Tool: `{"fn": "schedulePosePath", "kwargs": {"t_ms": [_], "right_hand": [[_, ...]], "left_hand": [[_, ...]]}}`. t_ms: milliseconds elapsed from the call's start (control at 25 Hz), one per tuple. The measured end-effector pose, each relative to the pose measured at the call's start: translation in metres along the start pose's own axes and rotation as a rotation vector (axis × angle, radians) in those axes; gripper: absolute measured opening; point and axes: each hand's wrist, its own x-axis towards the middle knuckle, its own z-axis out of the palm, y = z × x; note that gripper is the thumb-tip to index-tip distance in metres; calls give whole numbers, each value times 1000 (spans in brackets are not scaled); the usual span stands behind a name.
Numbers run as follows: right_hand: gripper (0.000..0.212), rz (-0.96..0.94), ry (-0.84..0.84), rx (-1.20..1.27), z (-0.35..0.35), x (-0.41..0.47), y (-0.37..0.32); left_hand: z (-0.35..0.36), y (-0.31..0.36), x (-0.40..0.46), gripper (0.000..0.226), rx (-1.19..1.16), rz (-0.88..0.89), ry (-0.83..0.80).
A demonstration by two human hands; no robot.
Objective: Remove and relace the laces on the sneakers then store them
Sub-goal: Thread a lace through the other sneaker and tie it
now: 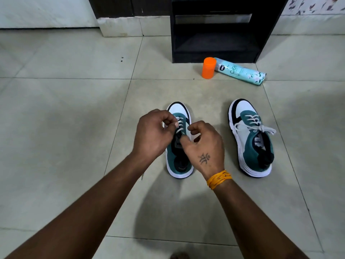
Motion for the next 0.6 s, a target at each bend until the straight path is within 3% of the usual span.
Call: {"fn": "schedulePosePath", "kwargs": {"t_ms": [240,440,600], "right_hand": [[9,1,6,-68,14,-10,9],[9,-20,33,-34,19,-15,16],[8,-27,36,24,21,-15,19]], "left_hand": [[25,-10,-20,4,113,37,-75],[30,-17,-23,7,231,107,-103],[36,-13,-19,8,340,54,-72]]}}
